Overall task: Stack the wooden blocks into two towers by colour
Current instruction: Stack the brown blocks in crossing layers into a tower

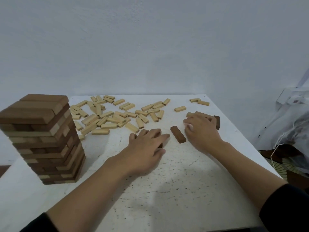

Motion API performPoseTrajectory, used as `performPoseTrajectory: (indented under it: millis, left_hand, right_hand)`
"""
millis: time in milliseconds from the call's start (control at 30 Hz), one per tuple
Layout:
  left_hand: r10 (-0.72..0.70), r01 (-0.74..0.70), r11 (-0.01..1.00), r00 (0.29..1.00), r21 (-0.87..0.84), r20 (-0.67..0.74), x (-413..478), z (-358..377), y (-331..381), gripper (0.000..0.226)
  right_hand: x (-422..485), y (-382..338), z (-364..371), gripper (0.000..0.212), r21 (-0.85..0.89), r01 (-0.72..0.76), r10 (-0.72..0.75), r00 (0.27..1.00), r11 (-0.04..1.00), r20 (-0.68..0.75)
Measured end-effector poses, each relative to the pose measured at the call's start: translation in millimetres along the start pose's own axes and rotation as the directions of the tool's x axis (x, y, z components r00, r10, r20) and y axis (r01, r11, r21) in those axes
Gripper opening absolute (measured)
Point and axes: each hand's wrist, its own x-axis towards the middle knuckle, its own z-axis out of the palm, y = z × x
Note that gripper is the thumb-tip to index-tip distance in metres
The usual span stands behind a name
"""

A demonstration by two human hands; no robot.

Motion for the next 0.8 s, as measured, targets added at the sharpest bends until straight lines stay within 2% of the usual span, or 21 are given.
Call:
performPoseTrajectory:
  millis: [67, 167, 300, 600, 800]
  left_hand:
    - [0.005, -0.006, 1.0, 0.999, -0.025, -0.042, 1, 2, -2, 0.045]
    - [0.003, -0.01, 0.998, 0.995, -0.068, -0.096, 1, 6, -7, 0.04]
    - [-0.029, 0.01, 0.989, 0.991, -0.146, -0.132, 0, 8, -10, 0.038]
    - [-0.046, -0.001, 0.972, 0.98, -0.233, -0.194, 1, 13, -13, 0.037]
    - [-0.056, 0.014, 0.98, 0.977, -0.197, -0.208, -2, 10, -19, 0.047]
  right_hand:
    - [1, -2, -3, 0.03, 0.026, -0.017, 0.017, 1.0, 1.0, 0.017]
    - [5, -1, -4, 0.038, -0.034, -0.053, 0.056, 0.994, 0.998, 0.098]
    - [6, 2, 2, 0.036, -0.076, -0.028, 0.033, 0.997, 0.997, 0.069]
    - [-8, -11, -3, 0.028, 0.142, 0.112, -0.112, 0.994, 0.983, -0.007]
    - [-21, -31, -5, 0.032, 0.378, 0.18, -0.181, 0.983, 0.908, -0.033]
